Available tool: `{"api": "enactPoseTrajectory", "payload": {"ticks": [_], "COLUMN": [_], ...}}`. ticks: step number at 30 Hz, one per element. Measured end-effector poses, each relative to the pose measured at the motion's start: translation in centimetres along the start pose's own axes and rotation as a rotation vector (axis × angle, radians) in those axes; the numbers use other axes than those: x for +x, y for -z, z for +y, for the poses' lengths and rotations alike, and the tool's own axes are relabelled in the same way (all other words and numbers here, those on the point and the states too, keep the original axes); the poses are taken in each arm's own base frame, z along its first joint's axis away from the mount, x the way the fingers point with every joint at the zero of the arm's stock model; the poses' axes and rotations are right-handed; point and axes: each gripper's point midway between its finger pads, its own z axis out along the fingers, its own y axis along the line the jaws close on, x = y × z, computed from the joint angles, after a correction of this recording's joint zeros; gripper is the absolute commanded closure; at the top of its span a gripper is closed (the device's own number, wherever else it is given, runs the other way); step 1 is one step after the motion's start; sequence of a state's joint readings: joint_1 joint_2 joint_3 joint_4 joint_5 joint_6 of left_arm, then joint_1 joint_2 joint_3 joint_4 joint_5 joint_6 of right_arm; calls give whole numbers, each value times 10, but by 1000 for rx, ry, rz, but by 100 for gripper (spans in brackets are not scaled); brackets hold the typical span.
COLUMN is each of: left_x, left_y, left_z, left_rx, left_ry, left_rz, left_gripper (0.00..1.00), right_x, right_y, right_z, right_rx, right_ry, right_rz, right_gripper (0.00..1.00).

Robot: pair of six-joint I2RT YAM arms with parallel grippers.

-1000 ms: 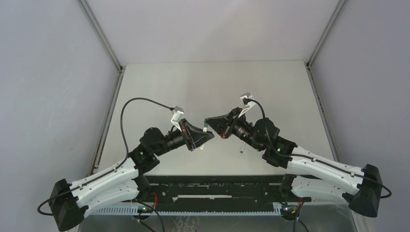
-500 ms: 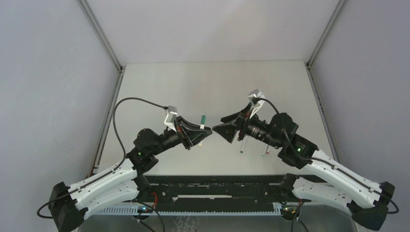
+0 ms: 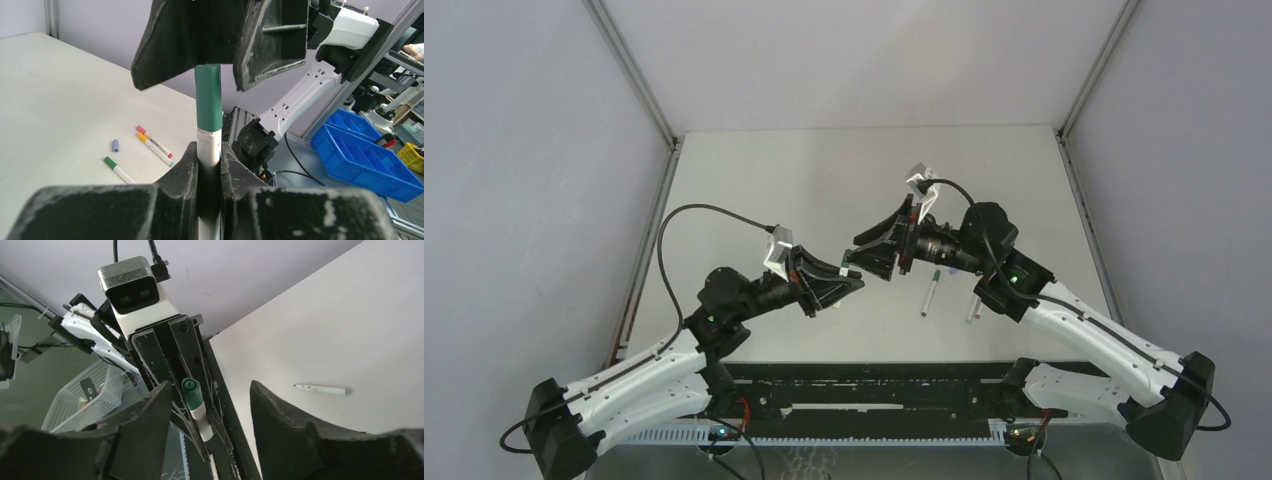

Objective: Insert the pens into the pen caps

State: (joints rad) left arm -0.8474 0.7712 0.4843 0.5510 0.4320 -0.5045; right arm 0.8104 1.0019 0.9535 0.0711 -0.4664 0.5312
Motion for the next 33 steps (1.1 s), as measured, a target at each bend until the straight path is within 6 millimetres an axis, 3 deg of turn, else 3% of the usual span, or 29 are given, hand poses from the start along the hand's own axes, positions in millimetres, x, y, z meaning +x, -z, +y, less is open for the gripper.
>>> {"api": "enactPoseTrajectory", "payload": {"ticks": [9,13,33], "left_x": [2,4,8], "left_y": [0,1,3], "left_z": [-2,-1,3], "left_rx": [15,9,-26], "left_ry": [-1,4,32], "left_rz": [10,20,33], "left_gripper": [100,100,100], "right_x": [16,21,30], "right_y": [-9,-11,-13], "right_z": [12,14,11], "right_rx": [-61,-80,-36], "right_ry": [-12,-15,17], "right_rz": [61,80,110], "right_gripper": [75,99,100]}}
